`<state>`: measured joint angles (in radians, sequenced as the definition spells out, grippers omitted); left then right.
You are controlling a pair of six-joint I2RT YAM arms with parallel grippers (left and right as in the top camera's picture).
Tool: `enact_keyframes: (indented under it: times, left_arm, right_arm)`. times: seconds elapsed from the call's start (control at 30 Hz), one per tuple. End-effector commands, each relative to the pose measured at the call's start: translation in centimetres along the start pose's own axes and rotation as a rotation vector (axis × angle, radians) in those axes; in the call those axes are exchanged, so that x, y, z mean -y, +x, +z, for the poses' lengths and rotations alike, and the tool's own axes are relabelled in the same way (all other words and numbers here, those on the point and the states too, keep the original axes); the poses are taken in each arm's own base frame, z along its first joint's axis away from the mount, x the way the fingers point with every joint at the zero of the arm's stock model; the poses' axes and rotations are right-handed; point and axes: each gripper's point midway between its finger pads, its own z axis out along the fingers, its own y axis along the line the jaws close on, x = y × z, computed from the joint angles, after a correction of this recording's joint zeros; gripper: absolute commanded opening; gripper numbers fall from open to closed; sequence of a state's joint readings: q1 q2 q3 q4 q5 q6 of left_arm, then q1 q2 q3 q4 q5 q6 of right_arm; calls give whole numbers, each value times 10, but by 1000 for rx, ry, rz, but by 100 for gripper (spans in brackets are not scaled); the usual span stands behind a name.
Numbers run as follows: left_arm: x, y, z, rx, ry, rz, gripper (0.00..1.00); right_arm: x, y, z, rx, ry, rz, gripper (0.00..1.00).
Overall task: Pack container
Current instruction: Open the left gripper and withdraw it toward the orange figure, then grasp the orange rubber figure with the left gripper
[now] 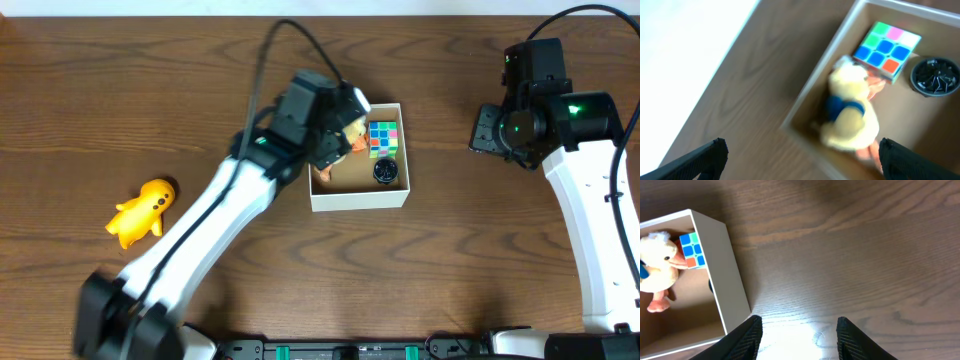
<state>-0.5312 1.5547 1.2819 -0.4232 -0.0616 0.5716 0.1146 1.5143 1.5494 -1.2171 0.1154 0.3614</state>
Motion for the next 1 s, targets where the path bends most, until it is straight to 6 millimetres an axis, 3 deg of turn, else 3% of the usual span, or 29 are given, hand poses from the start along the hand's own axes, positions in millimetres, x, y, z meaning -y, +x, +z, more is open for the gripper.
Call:
enact_keyframes:
  times: [0.0,0.13,0.27,0.33,0.5,0.67,0.97]
  left_arm:
    - [-52,25,-41,-59,-180,-300,98]
    - [-89,108,-79,-238,-267,-647,98]
    - [-101,185,-102,-422,-228,-789,98]
    - [-101,209,-105,-452,-156,-835,98]
    - [-109,247,-104,-438,-31,-912,98]
    - [-115,307,-106,-592,-46,-926,98]
    - [-98,339,-79,-669,139,-740,98]
  right_arm:
    - [3,-3,-4,19,22,-13,51]
    - [5,-4,-4,23,31,-13,51]
    - [5,-4,-4,23,31,-13,51]
    - [5,-4,-4,23,30,-13,51]
    - [5,-4,-4,23,31,-13,52]
    - [5,-3,-4,22,31,-13,53]
    - [5,-3,-3,19,32,-14,54]
